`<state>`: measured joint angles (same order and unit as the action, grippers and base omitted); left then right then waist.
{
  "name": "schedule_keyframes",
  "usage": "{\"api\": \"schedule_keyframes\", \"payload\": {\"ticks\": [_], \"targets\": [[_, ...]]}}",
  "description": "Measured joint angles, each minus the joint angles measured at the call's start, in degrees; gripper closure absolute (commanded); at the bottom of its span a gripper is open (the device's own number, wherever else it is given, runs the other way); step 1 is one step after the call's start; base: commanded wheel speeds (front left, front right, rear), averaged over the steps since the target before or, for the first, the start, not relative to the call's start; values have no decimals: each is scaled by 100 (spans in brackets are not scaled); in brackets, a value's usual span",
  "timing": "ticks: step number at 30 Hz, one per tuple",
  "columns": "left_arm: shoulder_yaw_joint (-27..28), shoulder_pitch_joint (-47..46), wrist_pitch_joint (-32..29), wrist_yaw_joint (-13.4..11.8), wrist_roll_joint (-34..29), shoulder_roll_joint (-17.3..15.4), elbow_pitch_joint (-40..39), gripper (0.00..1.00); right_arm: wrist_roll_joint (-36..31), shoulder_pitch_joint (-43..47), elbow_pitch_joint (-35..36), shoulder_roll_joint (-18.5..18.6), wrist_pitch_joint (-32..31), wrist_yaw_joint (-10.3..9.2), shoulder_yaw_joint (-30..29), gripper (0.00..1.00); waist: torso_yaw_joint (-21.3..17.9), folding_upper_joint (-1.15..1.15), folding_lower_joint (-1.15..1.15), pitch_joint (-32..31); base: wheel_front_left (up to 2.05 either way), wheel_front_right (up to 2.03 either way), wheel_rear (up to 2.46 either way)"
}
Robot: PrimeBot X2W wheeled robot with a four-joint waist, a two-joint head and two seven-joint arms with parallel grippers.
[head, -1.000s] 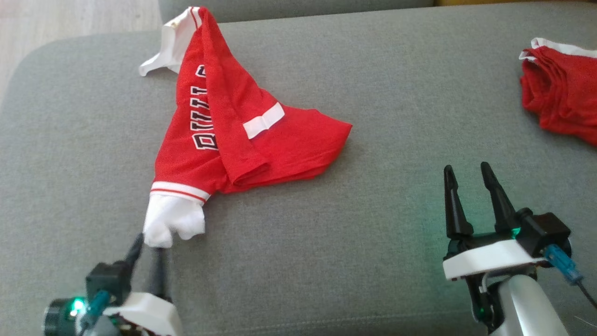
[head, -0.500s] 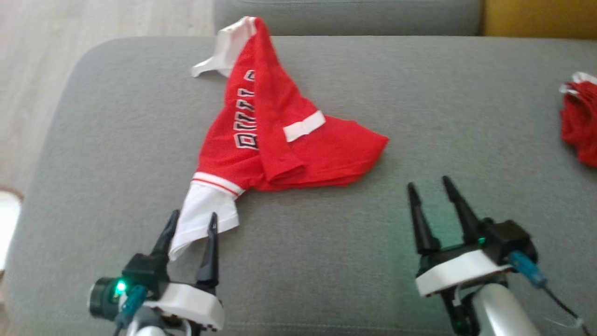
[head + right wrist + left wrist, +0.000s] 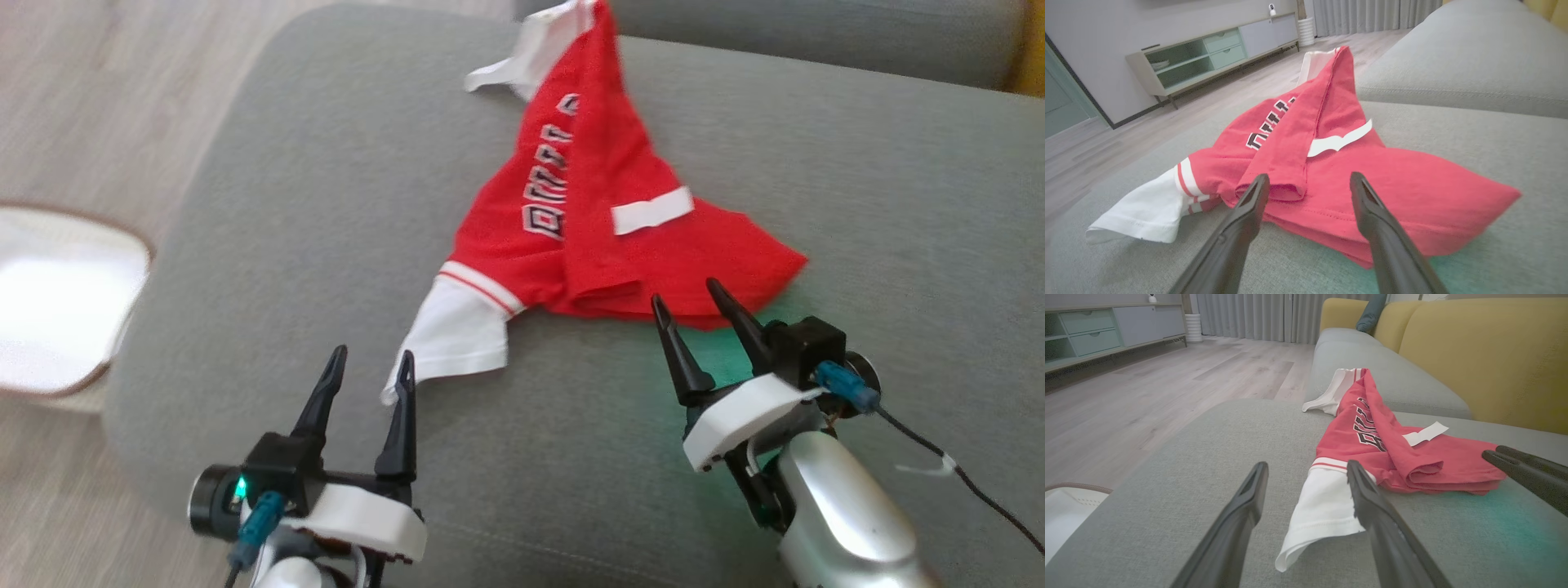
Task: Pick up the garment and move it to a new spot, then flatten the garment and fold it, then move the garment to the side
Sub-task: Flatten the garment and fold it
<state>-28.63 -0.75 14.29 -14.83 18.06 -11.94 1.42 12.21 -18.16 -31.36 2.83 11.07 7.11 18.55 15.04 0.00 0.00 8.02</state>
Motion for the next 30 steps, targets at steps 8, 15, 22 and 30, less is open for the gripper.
{"api": "schedule_keyframes", "payload": {"ticks": [8, 15, 22, 30], "targets": [[214, 2, 0, 183, -193, 252, 24, 0, -130, -458, -883, 14, 10, 0, 2, 0, 473, 0, 0, 206, 0, 0, 0], [519, 10, 0, 399, -401, 493, 67, 0, -300, -827, -1530, 20, 154, 0, -87, 20, 707, 0, 0, 382, 0, 0, 0], [710, 37, 1, 556, -547, 610, 91, 0, -355, -1057, -1651, 35, 266, 0, -109, 62, 599, 0, 0, 424, 0, 0, 0], [795, 37, 0, 687, -693, 715, 168, 0, -372, -1210, -1730, 43, 314, 0, -66, 100, 454, 0, 0, 454, 0, 0, 0]]}}
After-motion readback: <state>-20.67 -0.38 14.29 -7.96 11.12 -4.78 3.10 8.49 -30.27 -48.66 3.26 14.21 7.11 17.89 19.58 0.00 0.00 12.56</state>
